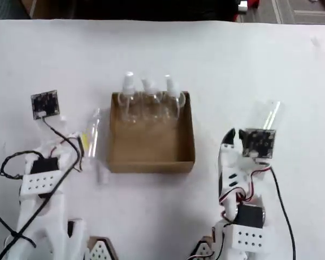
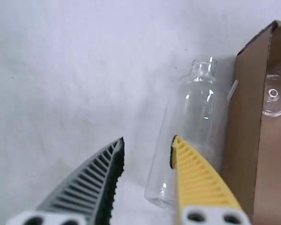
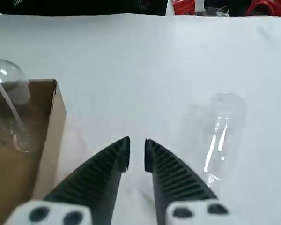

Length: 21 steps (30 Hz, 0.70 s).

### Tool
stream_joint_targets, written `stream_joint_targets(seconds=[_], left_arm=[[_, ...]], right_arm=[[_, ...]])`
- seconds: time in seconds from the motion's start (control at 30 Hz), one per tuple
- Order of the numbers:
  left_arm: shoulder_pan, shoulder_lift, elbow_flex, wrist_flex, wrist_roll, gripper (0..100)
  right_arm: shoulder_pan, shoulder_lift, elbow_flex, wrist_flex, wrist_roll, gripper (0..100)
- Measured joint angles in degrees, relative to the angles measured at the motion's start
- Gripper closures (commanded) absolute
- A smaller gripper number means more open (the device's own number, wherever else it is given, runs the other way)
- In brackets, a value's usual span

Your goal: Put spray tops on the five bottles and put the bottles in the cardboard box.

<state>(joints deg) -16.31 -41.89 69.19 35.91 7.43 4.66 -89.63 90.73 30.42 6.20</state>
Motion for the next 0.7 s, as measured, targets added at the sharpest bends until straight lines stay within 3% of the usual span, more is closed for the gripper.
stream_joint_targets(seconds=[0.1, 0.27, 0.57, 0.7], left_arm=[[-3.1, 0.0, -1.9, 1.2, -2.3, 84], [-8.3, 0.0, -11.5, 10.4, -9.1, 84], [-8.6, 0.0, -27.2, 31.9, -40.0, 84], [-8.6, 0.1, -30.5, 38.9, -42.9, 84]], right_arm=[[-3.0, -3.0, 3.9, -1.4, 3.7, 98.0], [-4.9, -8.6, 5.7, -1.6, 7.1, 98.0], [-5.0, -11.8, 5.8, 0.4, 7.5, 97.9], [-5.0, -11.8, 5.8, 0.4, 7.6, 97.9]])
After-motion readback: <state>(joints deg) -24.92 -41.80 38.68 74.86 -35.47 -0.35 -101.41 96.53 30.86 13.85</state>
